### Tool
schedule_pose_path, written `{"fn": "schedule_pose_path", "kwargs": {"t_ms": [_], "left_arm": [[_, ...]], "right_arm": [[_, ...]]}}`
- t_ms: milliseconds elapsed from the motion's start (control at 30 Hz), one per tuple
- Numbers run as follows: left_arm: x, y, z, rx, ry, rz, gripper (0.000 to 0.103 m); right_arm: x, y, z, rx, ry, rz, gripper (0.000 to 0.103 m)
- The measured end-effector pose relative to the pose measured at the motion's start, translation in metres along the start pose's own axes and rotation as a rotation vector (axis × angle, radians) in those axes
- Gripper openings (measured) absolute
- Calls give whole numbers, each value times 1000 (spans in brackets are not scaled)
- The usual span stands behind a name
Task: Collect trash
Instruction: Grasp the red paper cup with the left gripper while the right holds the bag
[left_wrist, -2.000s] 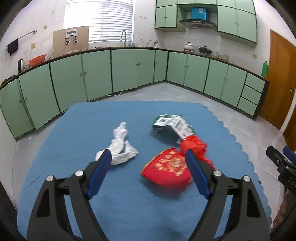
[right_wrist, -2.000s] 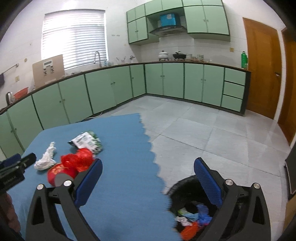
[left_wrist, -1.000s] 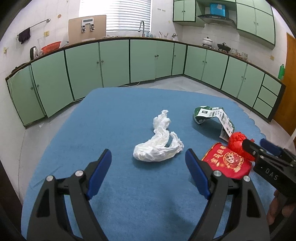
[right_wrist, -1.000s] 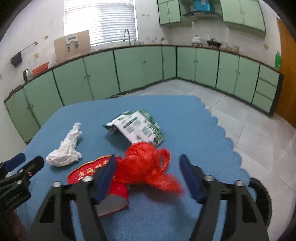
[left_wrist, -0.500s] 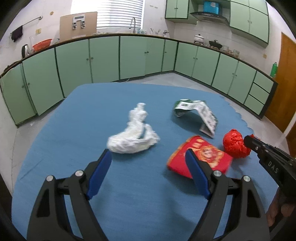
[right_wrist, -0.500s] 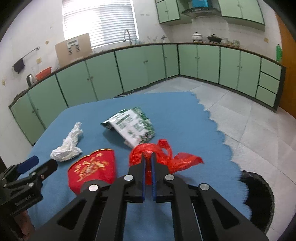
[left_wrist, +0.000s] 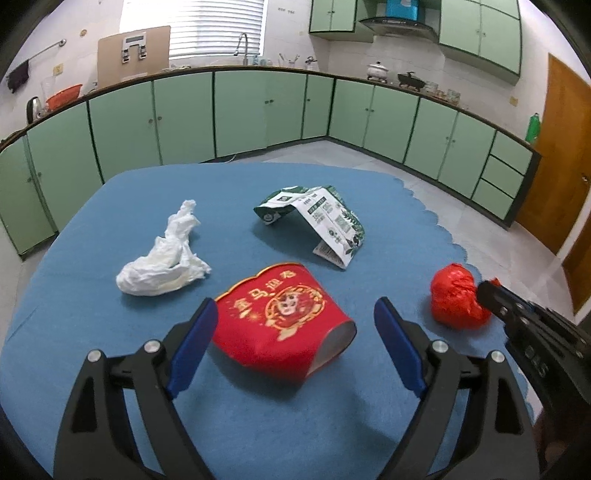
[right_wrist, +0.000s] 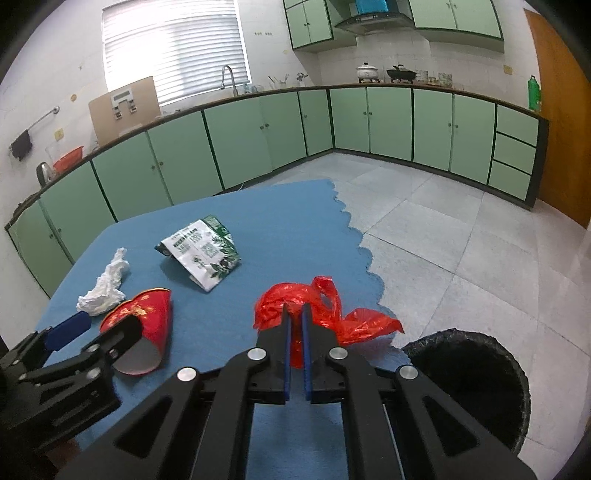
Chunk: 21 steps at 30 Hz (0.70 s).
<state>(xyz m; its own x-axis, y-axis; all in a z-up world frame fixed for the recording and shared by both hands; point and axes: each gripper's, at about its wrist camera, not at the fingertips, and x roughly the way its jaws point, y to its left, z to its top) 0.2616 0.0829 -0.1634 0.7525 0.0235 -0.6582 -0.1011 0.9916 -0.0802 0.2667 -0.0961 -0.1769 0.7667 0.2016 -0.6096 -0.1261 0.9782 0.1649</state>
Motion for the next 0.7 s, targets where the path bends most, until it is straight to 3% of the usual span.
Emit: {"fn": "schedule_pose_path", "kwargs": {"t_ms": [300, 700], "left_arm": [[22, -10, 0, -13, 47, 103, 87], [17, 31, -7, -71, 110, 88, 85]], "right_arm": [[4, -7, -3, 10, -4, 30, 5], [3, -5, -5, 3, -1, 26, 5]]}}
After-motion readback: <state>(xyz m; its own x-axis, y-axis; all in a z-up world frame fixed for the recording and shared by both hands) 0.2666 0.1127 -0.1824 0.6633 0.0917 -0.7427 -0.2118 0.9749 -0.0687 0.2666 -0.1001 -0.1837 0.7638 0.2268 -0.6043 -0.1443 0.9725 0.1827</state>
